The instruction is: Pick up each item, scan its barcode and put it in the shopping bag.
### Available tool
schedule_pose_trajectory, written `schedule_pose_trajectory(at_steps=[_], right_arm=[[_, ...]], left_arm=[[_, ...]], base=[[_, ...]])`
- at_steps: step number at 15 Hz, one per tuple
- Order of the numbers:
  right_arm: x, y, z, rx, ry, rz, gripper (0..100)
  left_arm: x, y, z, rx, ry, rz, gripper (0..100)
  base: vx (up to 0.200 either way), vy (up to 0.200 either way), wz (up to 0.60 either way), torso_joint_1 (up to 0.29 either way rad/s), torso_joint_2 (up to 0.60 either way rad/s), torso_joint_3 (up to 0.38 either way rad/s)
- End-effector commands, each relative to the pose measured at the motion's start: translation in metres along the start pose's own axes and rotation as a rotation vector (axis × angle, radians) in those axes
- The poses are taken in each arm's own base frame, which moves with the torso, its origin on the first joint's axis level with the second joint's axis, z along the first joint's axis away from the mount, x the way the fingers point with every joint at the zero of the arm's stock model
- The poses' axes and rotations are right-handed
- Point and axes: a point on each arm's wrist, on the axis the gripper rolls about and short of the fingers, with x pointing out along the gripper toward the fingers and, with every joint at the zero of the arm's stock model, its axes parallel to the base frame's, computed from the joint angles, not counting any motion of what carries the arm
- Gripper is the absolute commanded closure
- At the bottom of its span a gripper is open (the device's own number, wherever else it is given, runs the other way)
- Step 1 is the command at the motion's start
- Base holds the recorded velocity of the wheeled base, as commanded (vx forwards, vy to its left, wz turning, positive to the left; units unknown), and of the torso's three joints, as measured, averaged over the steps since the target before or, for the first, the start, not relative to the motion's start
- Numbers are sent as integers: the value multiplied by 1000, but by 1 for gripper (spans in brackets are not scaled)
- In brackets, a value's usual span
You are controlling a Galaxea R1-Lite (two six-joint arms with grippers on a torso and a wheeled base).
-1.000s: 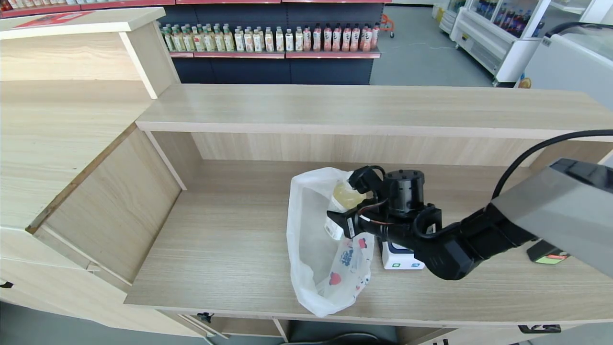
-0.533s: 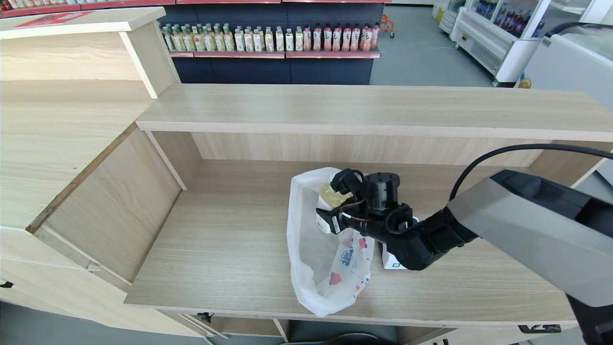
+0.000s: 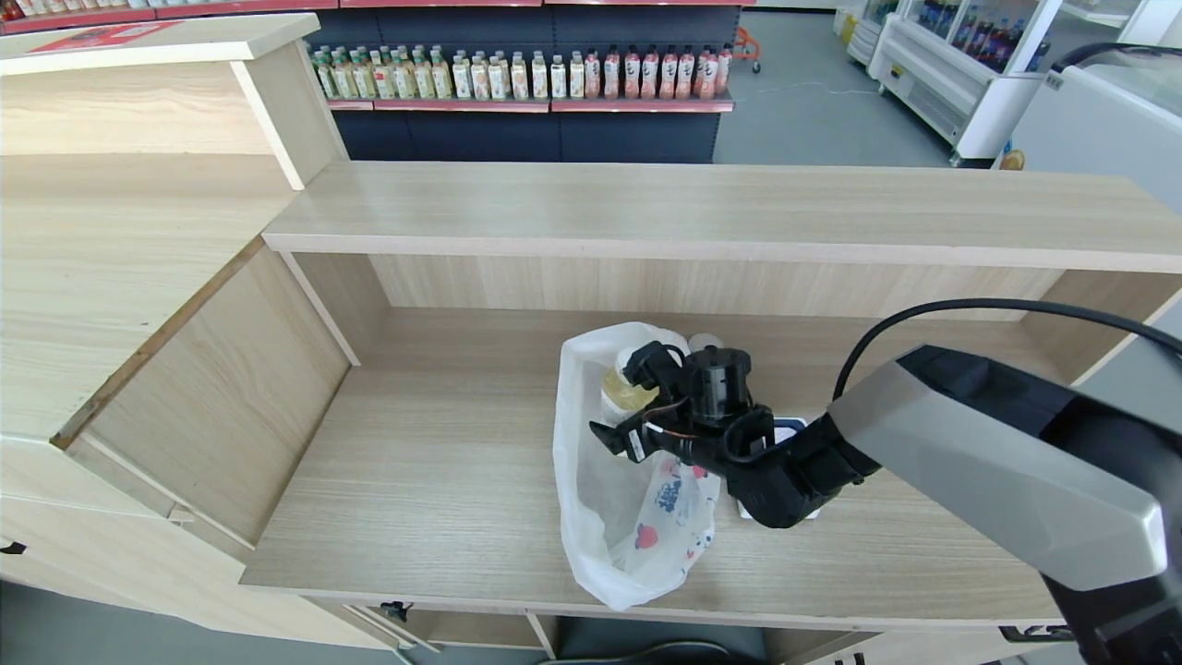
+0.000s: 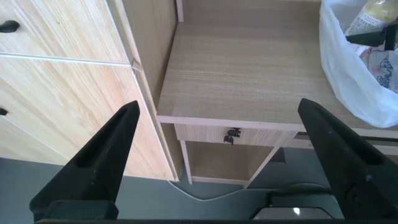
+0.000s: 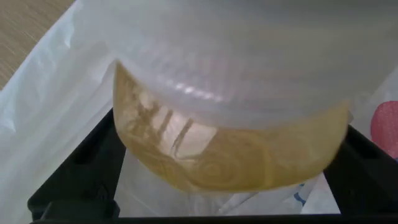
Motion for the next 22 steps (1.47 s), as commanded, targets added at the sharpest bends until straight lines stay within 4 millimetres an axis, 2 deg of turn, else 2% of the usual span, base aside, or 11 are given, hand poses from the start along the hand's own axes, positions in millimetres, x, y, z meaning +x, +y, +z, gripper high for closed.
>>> schedule_pose_trajectory(at_steps=[1, 3, 5, 7, 9, 12, 13, 15, 20, 22], right_arm=[[-15, -3, 20, 62, -31, -3, 0], [-36, -8, 47, 186, -65, 0, 0], [-82, -16, 84, 358, -33, 2, 0], [-129, -18, 101, 419, 20, -2, 0], [-176, -34, 105, 475, 5, -62, 0], [-268, -61, 89, 481, 108, -222, 0], [-285, -62, 88, 490, 107, -246, 0], [-305, -69, 80, 508, 117, -310, 0], [-309, -104, 56, 567, 186, -536, 0], [-313, -108, 50, 581, 211, -567, 0]], left_arm=[[0, 0, 0, 0, 0, 0, 0], [0, 0, 0, 0, 0, 0, 0], [0, 0, 0, 0, 0, 0, 0], [0, 0, 0, 0, 0, 0, 0], [0, 0, 0, 0, 0, 0, 0], [0, 0, 0, 1, 0, 0, 0], [0, 0, 0, 0, 0, 0, 0], [0, 0, 0, 0, 0, 0, 0], [0, 0, 0, 1, 0, 0, 0], [0, 0, 0, 0, 0, 0, 0]], base=[[0, 0, 0, 0, 0, 0], [0, 0, 0, 0, 0, 0], [0, 0, 0, 0, 0, 0], [0, 0, 0, 0, 0, 0], [0, 0, 0, 0, 0, 0], [0, 0, 0, 0, 0, 0], [0, 0, 0, 0, 0, 0], [0, 0, 0, 0, 0, 0], [0, 0, 0, 0, 0, 0], [0, 0, 0, 0, 0, 0]])
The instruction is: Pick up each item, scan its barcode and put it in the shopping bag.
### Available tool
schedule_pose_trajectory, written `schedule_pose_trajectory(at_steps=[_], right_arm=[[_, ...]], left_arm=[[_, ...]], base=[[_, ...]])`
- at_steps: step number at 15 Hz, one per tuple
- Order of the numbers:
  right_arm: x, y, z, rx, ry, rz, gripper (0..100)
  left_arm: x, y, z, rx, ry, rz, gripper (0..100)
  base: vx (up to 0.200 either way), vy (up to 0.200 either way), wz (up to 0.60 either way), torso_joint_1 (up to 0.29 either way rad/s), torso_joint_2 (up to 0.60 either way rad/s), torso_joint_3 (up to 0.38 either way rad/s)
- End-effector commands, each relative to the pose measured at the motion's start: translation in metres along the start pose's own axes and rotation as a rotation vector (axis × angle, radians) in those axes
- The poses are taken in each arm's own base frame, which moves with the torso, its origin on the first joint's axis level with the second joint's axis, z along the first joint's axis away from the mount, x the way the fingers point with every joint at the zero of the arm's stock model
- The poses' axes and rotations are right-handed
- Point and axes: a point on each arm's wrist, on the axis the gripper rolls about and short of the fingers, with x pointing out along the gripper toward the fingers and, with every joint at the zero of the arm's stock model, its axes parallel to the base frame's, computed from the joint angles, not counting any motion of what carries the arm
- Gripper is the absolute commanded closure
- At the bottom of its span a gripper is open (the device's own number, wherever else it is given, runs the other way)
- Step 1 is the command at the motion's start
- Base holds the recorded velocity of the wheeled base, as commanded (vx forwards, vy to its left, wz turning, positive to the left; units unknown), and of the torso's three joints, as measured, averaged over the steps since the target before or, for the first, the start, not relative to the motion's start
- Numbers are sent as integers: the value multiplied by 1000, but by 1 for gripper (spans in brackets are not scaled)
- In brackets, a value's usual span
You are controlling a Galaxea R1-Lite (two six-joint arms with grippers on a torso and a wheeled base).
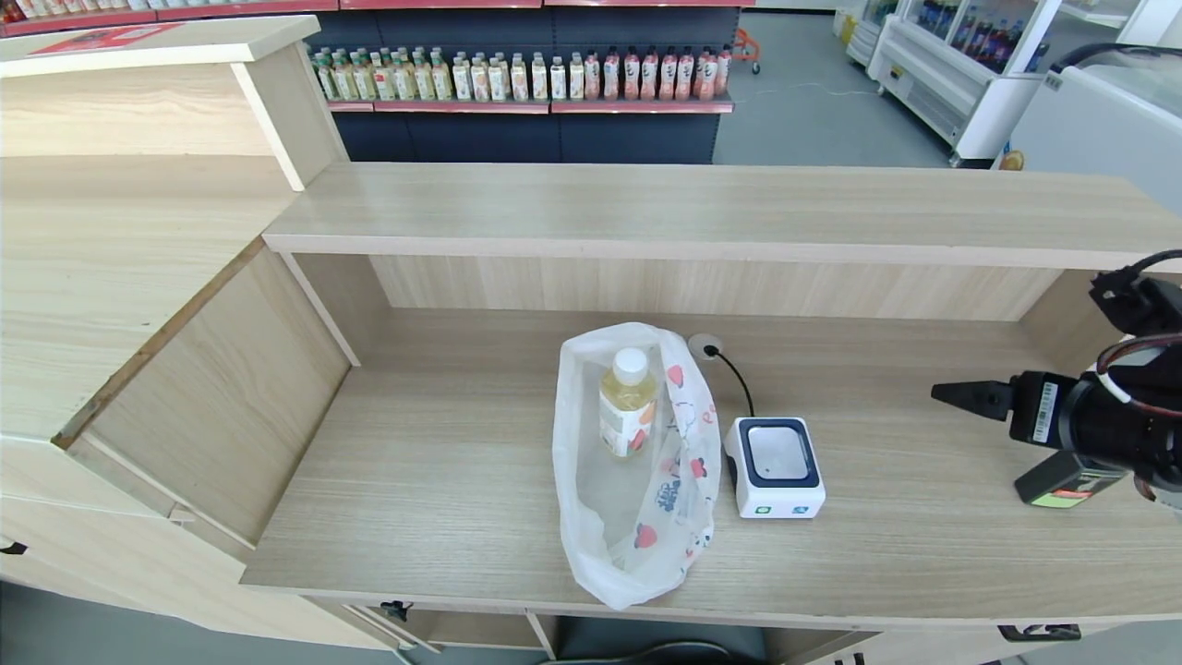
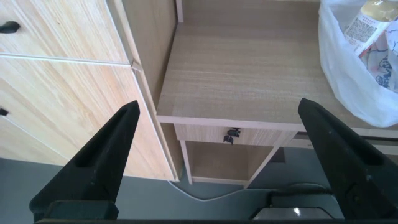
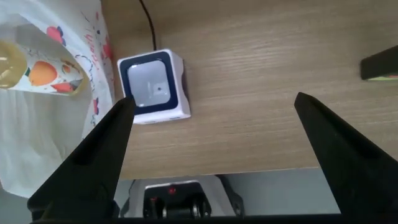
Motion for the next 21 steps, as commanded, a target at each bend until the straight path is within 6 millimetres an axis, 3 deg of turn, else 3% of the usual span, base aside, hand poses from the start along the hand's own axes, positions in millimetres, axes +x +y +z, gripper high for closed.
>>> schedule_pose_trajectory(at_steps=[1, 4, 10, 15, 21], right_arm=[[-1, -9, -6, 17, 24, -37, 0], [0, -14, -16, 27, 56, -56, 0], [2, -17, -15, 79, 69, -79, 0], [0, -24, -27, 70, 189, -162, 0], [1, -28, -33, -208, 264, -268, 0]], left_arm=[[0, 0, 0, 1, 0, 0, 0], [0, 0, 0, -1, 0, 0, 0], [0, 0, 0, 4, 0, 0, 0], [0, 0, 0, 2, 0, 0, 0], [0, 0, 0, 4, 0, 0, 0]], base=[[0, 0, 0, 0, 0, 0], [0, 0, 0, 0, 0, 0], [0, -200, 0, 2, 1, 3], [0, -200, 0, 2, 3, 2], [0, -200, 0, 2, 4, 4]])
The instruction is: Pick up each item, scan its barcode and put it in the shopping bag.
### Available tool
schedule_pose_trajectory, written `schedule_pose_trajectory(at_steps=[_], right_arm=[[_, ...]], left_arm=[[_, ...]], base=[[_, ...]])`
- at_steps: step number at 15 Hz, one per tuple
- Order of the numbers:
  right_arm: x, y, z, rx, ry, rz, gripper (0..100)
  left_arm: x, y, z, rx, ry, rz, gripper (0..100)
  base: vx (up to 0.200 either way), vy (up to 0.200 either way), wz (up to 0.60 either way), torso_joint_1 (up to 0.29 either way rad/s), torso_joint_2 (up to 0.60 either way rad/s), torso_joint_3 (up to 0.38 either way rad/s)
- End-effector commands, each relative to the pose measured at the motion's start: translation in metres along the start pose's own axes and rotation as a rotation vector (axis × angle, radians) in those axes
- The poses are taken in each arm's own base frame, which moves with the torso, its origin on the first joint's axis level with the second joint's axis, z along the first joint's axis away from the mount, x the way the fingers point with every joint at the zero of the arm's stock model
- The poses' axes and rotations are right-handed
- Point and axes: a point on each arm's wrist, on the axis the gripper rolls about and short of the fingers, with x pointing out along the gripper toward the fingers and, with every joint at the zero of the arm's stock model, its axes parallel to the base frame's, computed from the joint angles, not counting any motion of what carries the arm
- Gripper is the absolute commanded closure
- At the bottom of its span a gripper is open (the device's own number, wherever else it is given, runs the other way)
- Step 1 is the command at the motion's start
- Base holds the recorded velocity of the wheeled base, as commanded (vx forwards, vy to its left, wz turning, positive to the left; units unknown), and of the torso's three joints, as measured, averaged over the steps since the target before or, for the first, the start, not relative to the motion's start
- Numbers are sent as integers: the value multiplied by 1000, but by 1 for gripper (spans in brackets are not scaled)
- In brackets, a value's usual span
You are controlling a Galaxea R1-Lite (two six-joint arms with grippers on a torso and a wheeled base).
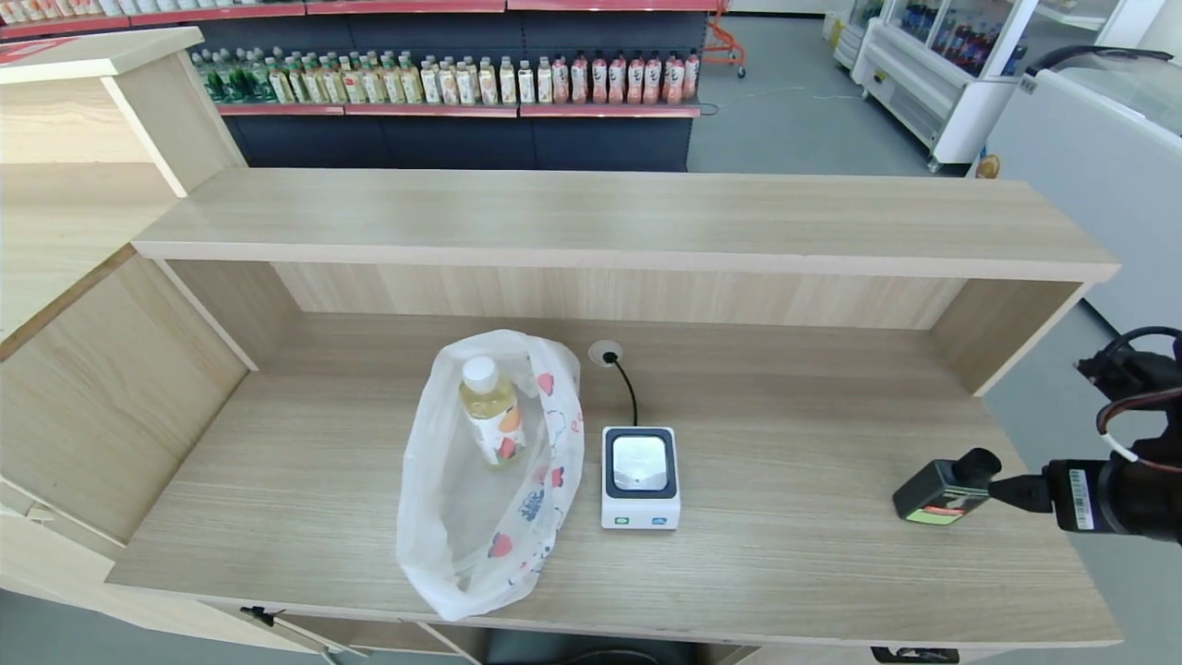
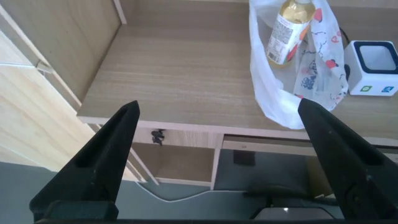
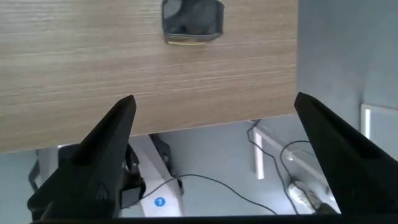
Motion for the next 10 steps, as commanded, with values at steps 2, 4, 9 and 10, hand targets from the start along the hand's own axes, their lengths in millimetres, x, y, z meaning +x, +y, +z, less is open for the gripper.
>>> schedule_pose_trajectory(at_steps=[2, 4, 9, 10], right_arm=[[2, 0, -8, -93, 73, -22, 0], [1, -7, -14, -252, 151, -50, 0], [20, -7, -9, -467, 149, -61, 0], [26, -5, -10, -485, 153, -54, 0]], left_arm=[[0, 0, 0, 1, 0, 0, 0], [0, 0, 0, 1, 0, 0, 0], [0, 0, 0, -1, 0, 0, 0], [0, 0, 0, -1, 0, 0, 0]], base=[[0, -200, 0, 0, 2, 2], [0, -200, 0, 2, 2, 0], [0, -40, 0, 0, 0, 0], [0, 0, 0, 0, 0, 0]])
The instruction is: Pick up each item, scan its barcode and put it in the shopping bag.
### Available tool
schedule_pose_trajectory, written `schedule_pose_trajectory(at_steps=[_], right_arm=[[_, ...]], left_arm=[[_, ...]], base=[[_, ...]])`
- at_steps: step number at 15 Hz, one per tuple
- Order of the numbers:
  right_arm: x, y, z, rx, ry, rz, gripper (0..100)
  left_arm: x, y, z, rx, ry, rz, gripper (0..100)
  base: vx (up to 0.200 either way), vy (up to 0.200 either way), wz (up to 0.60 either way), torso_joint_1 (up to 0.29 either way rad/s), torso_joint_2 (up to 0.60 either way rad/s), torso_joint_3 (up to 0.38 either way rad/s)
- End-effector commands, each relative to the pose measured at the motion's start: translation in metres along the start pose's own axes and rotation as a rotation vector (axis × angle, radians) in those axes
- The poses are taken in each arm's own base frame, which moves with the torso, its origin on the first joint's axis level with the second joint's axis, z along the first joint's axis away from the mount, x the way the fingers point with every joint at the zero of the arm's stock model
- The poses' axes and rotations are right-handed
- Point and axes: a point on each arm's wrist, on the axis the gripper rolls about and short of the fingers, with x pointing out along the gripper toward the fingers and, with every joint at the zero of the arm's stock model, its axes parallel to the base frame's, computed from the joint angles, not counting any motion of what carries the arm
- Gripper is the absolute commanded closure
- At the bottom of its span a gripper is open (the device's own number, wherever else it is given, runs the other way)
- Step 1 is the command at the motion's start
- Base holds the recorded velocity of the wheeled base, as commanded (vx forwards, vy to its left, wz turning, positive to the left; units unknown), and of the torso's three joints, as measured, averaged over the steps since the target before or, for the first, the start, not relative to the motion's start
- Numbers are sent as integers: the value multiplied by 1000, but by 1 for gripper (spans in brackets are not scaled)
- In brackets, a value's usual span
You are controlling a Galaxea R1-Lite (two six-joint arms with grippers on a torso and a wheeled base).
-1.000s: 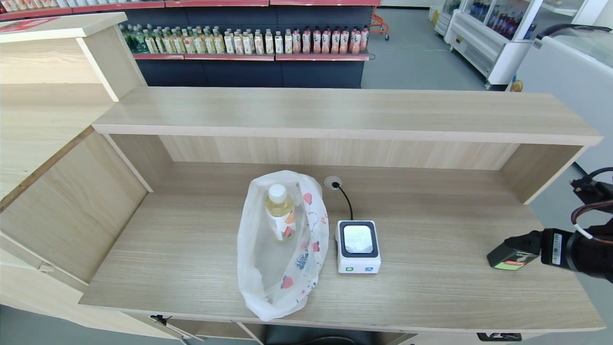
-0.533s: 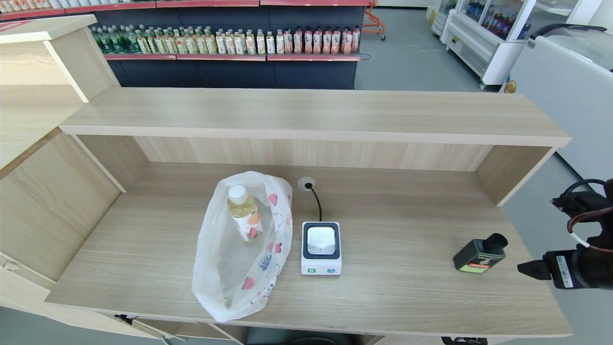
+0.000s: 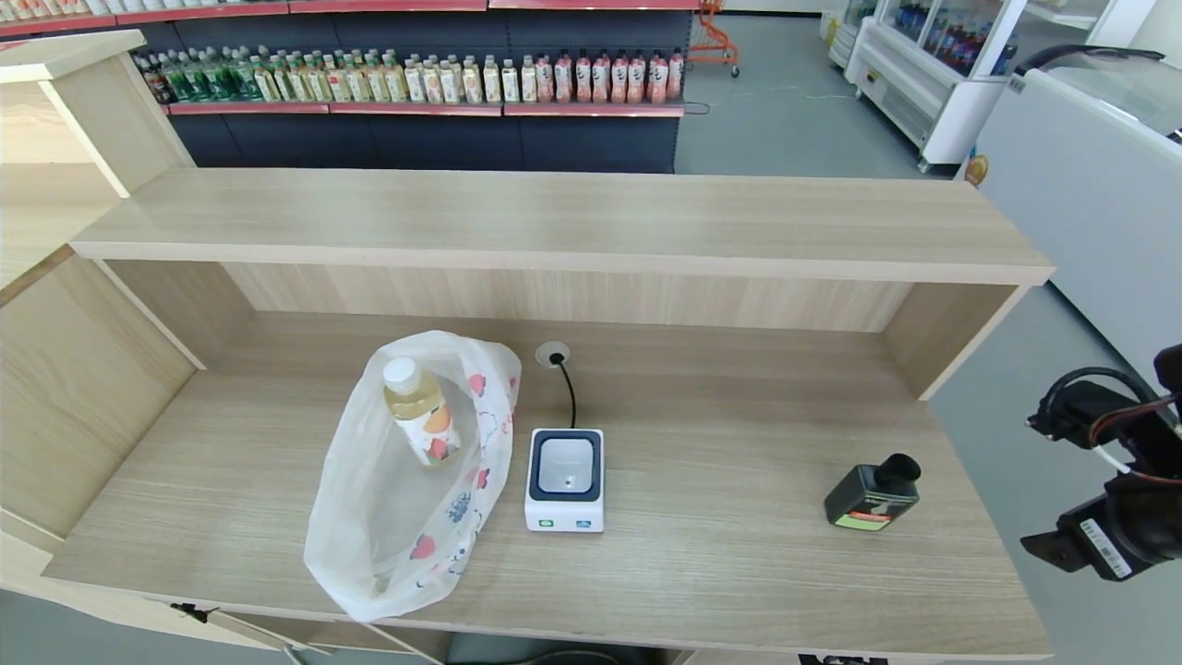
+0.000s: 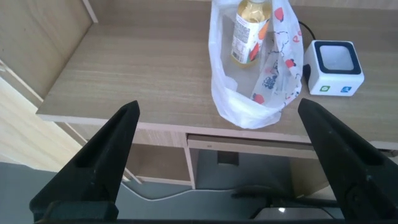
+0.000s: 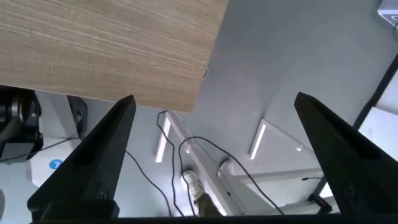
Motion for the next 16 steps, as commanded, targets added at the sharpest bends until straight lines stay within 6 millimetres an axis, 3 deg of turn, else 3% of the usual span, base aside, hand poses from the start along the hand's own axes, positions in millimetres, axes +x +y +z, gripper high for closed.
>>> schedule_pose_trajectory(at_steps=[1, 6, 16], right_arm=[[17, 6, 2, -42, 27, 31, 0], [45, 27, 20, -162, -56, 117, 0], [81, 53, 30, -212, -145, 220, 0]], left_arm=[[0, 0, 0, 0, 0, 2, 0], [0, 0, 0, 0, 0, 2, 0], [0, 0, 0, 0, 0, 2, 0]], base=[[0, 0, 0, 0, 0, 0], [0, 0, 0, 0, 0, 0], [0, 0, 0, 0, 0, 0]])
